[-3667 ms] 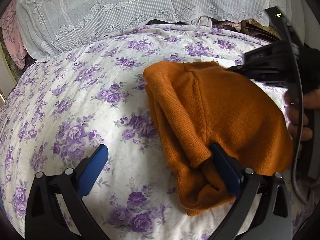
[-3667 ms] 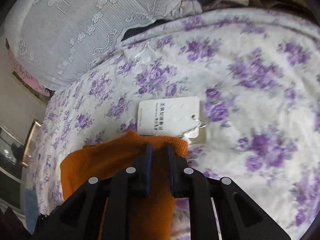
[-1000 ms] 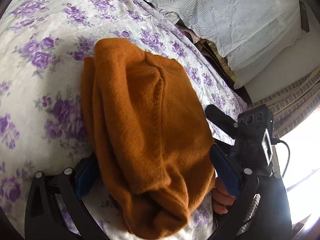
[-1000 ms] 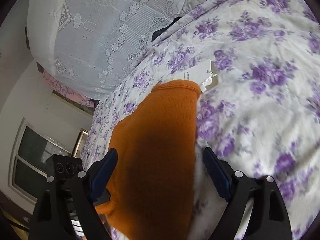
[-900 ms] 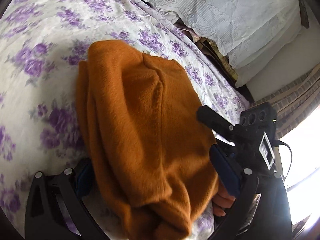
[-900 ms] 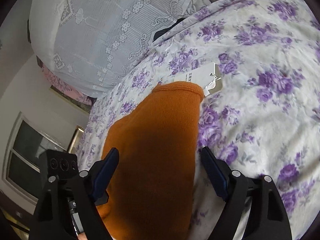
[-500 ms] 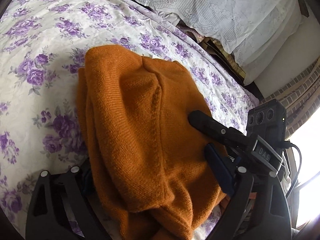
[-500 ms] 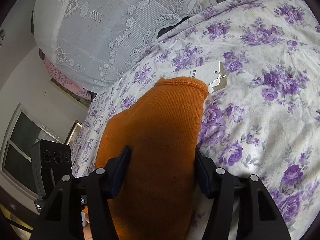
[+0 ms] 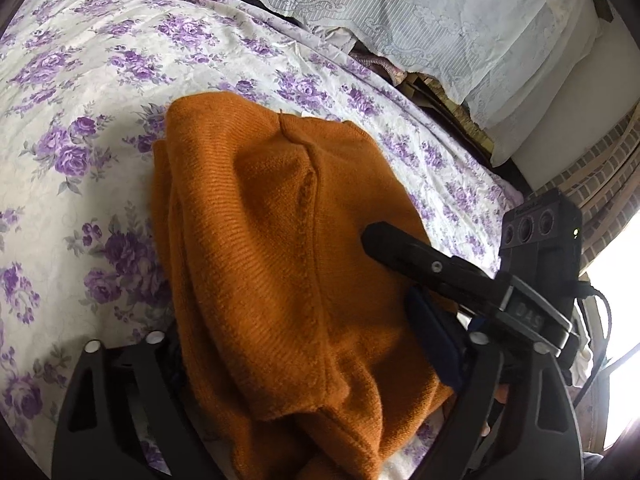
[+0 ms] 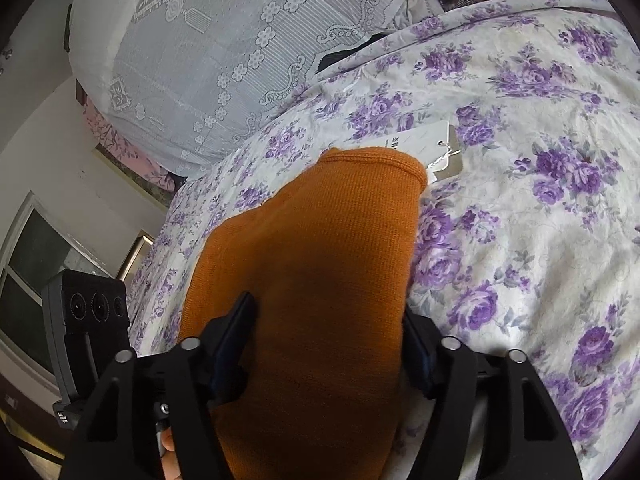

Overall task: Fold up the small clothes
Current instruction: 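Grasp the cardigan end with the right gripper and lift it to fold, then lift the folded orange cardigan with the right gripper toward the clothes stack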

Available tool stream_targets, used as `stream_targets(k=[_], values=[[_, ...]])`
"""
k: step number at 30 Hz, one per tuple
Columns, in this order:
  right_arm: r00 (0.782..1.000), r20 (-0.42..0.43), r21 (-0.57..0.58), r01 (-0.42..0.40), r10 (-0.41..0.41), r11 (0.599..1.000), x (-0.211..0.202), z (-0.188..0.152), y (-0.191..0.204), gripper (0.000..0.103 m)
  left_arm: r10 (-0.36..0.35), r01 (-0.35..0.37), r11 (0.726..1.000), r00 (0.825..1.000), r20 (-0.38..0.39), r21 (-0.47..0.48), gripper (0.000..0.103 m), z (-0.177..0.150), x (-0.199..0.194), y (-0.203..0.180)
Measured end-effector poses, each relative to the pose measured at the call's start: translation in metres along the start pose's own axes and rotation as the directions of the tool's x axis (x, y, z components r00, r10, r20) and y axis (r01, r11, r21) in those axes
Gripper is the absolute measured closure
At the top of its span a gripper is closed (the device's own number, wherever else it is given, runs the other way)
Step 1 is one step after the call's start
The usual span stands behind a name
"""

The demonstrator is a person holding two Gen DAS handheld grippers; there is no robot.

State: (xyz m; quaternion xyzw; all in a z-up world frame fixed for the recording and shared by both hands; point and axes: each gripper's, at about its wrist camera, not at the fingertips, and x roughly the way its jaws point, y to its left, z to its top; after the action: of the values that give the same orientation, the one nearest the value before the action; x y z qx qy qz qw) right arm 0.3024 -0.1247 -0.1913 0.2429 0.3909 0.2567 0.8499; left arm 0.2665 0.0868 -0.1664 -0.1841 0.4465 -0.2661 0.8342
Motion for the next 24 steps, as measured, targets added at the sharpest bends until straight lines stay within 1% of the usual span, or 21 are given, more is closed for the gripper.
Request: stream_targets(k=[1,3,5,7,10,12,14,16,20,24], values=[[1.0,0.005,0.003,-0.007,0.007,1.0,-0.001,0.0,-0.001,0.049,-0.003,0.003,1.0,1.0,0.003,-0.005,0.024,0.0,-0.001,0.001],[1.0,0.008,0.001,-0.008,0.008,1.0,-0.001,0.0,-0.001,0.05,-0.007,0.007,1.0,1.0,0.006,-0.016,0.028,0.0,-0.002,0.003],[1.0,0.01,-0.005,-0.004,0.004,1.0,-0.002,-0.001,0.0,0.051,-0.005,0.005,1.0,1.0,0.009,-0.016,0.03,0.0,-0.002,0.002],[1.0,0.021,-0.014,-0.003,0.003,1.0,-0.005,-0.002,0.001,0.055,0.0,0.0,1.0,1.0,0.013,-0.007,0.032,-0.001,-0.003,0.0],[0.999,0.049,-0.039,0.004,-0.002,0.999,-0.014,-0.005,0.007,0.058,0.013,-0.013,1.0,1.0,0.026,0.024,0.037,-0.004,-0.007,-0.008],[0.998,0.064,-0.057,0.019,-0.015,0.998,-0.021,-0.01,0.011,0.058,0.031,-0.033,0.997,0.999,0.034,0.069,0.041,-0.008,-0.011,-0.019],[0.997,0.076,-0.058,0.03,-0.025,0.998,-0.029,-0.014,0.012,0.059,0.053,-0.057,0.992,0.998,0.04,0.109,0.041,-0.013,-0.013,-0.029],[0.996,0.087,-0.049,0.039,-0.034,0.998,-0.039,-0.019,0.011,0.059,0.06,-0.065,0.988,0.997,0.038,0.14,0.041,-0.019,-0.014,-0.039],[0.991,0.12,-0.027,0.058,-0.055,0.998,-0.066,-0.033,0.008,0.059,0.032,-0.035,0.983,0.999,0.016,0.179,0.042,-0.029,-0.015,-0.057],[0.987,0.131,0.008,0.095,-0.095,0.995,-0.092,-0.048,0.0,0.059,0.032,-0.03,0.972,0.999,-0.006,0.235,0.042,-0.044,-0.013,-0.08]])
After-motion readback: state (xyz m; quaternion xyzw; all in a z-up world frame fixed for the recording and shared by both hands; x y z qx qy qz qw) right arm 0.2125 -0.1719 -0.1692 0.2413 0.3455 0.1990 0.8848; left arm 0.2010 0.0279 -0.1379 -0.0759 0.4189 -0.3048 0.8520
